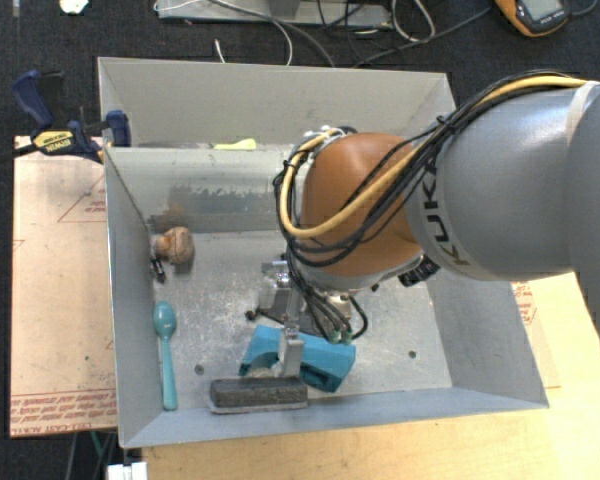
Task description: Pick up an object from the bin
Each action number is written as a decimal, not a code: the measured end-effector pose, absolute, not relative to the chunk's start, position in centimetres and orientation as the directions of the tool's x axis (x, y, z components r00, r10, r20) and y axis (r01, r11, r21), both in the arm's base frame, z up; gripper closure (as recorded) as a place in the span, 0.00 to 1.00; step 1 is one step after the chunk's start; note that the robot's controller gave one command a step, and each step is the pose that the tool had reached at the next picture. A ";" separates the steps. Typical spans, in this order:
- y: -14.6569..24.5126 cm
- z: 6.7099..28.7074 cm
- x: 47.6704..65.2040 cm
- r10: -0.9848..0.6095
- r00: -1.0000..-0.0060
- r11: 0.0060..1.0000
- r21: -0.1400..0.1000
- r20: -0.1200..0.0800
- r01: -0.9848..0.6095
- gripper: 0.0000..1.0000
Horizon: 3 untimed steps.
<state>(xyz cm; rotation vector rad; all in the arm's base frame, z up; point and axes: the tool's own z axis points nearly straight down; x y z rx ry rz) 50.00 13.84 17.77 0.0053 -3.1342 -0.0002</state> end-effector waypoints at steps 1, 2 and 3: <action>13.8 18.1 50.2 0.000 -1.000 1.000 0.001 0.000 0.000 0.00; 11.8 12.5 50.0 0.053 -0.999 0.999 0.004 -0.004 0.053 0.00; 5.1 7.5 50.5 -0.112 -0.993 0.994 0.005 -0.033 -0.112 1.00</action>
Offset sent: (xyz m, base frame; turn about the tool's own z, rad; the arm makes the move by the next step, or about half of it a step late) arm -0.0037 -0.0360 -0.0941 0.0968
